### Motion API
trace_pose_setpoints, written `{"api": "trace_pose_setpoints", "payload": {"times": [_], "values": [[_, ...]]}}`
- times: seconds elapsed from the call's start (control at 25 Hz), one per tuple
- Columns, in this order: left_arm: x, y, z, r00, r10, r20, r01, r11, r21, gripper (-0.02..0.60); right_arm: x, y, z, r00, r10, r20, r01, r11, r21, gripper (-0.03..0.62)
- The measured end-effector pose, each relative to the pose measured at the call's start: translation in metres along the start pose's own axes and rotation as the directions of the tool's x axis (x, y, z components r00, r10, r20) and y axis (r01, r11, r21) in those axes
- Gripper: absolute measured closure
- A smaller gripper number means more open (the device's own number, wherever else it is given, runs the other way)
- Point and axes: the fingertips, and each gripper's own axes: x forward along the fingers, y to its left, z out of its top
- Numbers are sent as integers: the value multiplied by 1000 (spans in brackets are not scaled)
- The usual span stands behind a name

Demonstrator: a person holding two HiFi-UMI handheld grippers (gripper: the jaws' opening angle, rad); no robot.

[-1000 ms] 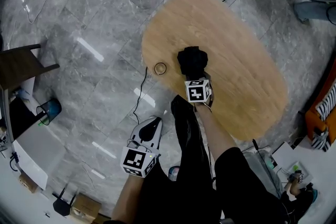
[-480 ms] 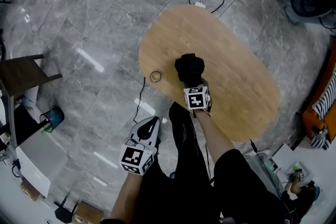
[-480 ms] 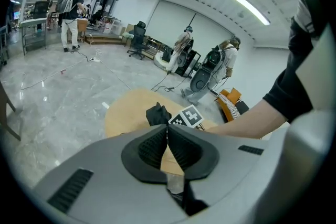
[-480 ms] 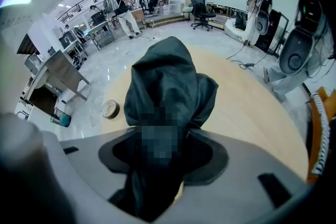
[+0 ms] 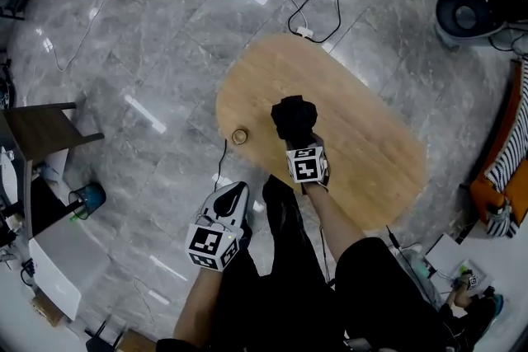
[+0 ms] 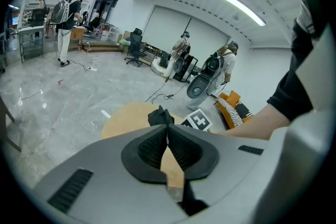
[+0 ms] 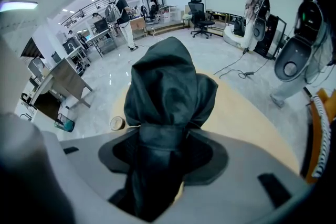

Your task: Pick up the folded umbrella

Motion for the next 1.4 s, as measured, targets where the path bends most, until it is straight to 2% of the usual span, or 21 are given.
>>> {"api": "trace_pose_setpoints", "payload": {"times": [0.44,0.96,1.2,1.4], "values": [[-2,-16,51,997,11,71,-13,999,34,561,-52,-9,35,997,19,69,-18,1000,-14,367],[-2,-34,96,991,-83,108,71,991,114,561,-130,-9,62,985,-29,167,19,998,62,367],[1,-48,122,983,-132,130,110,980,165,561,-176,-10,92,962,-54,268,31,995,91,368],[-3,-51,136,978,-151,146,121,973,195,561,-218,-8,119,926,-82,370,36,991,129,368]]}}
